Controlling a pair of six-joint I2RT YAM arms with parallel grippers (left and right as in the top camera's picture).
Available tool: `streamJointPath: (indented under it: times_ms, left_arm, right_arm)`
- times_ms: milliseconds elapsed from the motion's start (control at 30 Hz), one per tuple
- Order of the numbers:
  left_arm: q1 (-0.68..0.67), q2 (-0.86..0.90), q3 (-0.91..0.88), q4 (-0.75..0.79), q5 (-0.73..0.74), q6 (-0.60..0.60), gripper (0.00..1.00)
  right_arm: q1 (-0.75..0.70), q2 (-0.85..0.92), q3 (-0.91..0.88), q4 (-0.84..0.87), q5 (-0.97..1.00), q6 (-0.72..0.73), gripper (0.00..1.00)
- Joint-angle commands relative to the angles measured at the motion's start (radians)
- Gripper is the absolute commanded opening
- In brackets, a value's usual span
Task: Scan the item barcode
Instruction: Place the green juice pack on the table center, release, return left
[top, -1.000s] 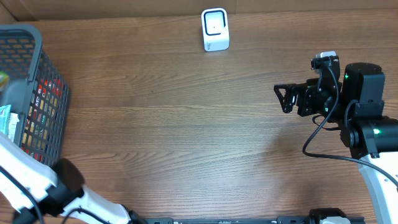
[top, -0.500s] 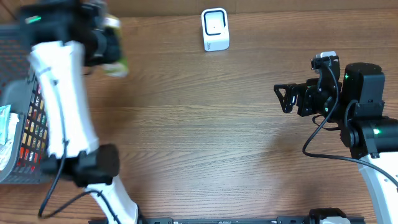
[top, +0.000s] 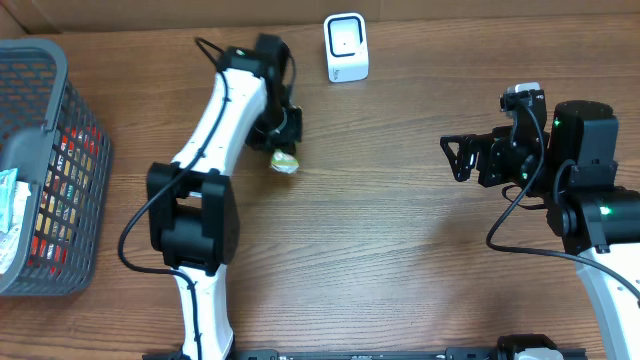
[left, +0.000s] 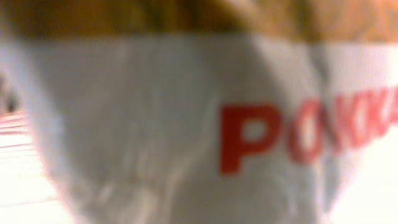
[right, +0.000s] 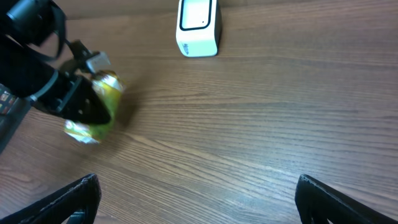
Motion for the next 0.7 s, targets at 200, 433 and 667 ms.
streamJointPath:
  times_ms: [200, 433, 667]
  left_arm:
    - [-0.064, -0.016, -0.040, 0.046, -0.002, -0.067, 0.63]
    - [-0.014, -0.052, 0.136, -0.077, -0.063, -0.058, 0.73]
    - [0.166, -0.220, 0.547, -0.270, -0.114, -0.031, 0.77]
  right_arm:
    - [0.002, 0.043, 0.023, -0.004, 0.005, 0.000, 1.00]
    - [0.002, 0.043, 0.023, 0.000, 0.005, 0.000, 1.00]
    - [0.002, 0.043, 0.023, -0.007, 0.005, 0.000, 1.00]
